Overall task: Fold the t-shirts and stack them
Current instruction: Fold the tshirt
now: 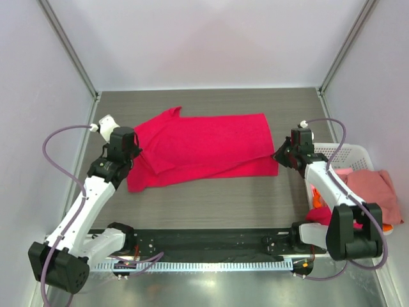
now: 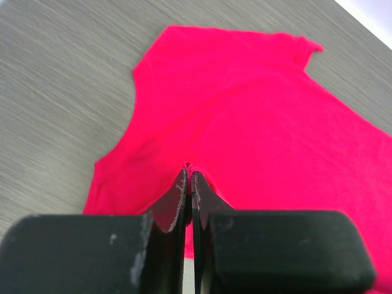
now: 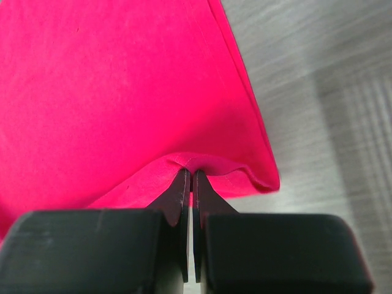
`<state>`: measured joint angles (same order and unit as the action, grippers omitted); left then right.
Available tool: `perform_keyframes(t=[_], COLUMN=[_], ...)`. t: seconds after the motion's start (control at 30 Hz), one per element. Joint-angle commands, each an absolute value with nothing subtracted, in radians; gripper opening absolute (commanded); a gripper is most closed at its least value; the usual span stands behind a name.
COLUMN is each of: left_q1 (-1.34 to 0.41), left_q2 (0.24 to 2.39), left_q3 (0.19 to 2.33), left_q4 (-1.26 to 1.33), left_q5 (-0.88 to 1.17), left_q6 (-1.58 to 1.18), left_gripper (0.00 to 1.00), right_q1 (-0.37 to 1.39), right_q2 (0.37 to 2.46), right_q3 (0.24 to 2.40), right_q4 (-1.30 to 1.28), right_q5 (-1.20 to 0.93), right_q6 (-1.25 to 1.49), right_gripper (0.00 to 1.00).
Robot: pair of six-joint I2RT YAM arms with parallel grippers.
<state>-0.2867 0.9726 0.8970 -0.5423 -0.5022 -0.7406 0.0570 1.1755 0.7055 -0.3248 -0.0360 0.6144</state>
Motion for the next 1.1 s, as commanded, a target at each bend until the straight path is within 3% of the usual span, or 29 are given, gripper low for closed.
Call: perform_keyframes(t=[0.0, 0.33, 0.37, 0.43, 0.5, 0.57, 0.6, 0.77, 0.8, 0.93, 0.97, 1.07], left_q1=[-0.285, -0.285, -0.287, -0.285, -0.284, -0.284, -0.284, -0.284, -0.285, -0.284, -0.285, -0.285], left_q2=[1.015, 1.310, 1.331, 1.396, 1.440, 1.505, 1.522, 1.571, 1.559, 1.468, 1.448, 1.384], left_q3=[0.936, 1.098, 1.106, 1.112, 1.120, 1.126, 1.135, 1.177, 1.166, 1.131, 1.126, 1.126], left_q4=[-0.428, -0.289, -0.272, -0.198, -0.158, -0.109, -0.094, -0.093, -0.100, -0.196, -0.227, -0.400], left_q5=[-0.590, -0.650, -0.656, -0.654, -0.655, -0.658, -0.655, -0.626, -0.624, -0.614, -0.612, -0.609], left_q6=[-0.715, -0.647, -0.641, -0.627, -0.624, -0.617, -0.612, -0.607, -0.617, -0.675, -0.690, -0.802], left_gripper=[0.04, 0.01, 0.01, 0.00, 0.00, 0.04, 0.07, 0.41, 0.53, 0.79, 0.90, 0.98], right_q1=[0.055, 0.057, 0.057, 0.055, 0.055, 0.057, 0.061, 0.097, 0.103, 0.141, 0.153, 0.178], right_q2=[1.245, 1.448, 1.462, 1.457, 1.412, 1.359, 1.330, 1.132, 1.111, 1.026, 1.022, 1.032], right_q3=[0.793, 0.925, 0.928, 0.917, 0.881, 0.839, 0.792, 0.643, 0.606, 0.535, 0.516, 0.497], right_q4=[-0.247, -0.213, -0.209, -0.190, -0.172, -0.153, -0.146, -0.143, -0.153, -0.172, -0.178, -0.192], right_q5=[-0.009, -0.020, -0.044, -0.037, -0.037, -0.044, -0.044, -0.005, -0.003, 0.098, 0.132, 0.219], right_q6=[0.588, 0.574, 0.571, 0.580, 0.592, 0.617, 0.627, 0.721, 0.739, 0.828, 0.869, 0.920], right_gripper=[0.01, 0.03, 0.08, 0.37, 0.55, 0.56, 0.56, 0.57, 0.57, 0.57, 0.57, 0.57])
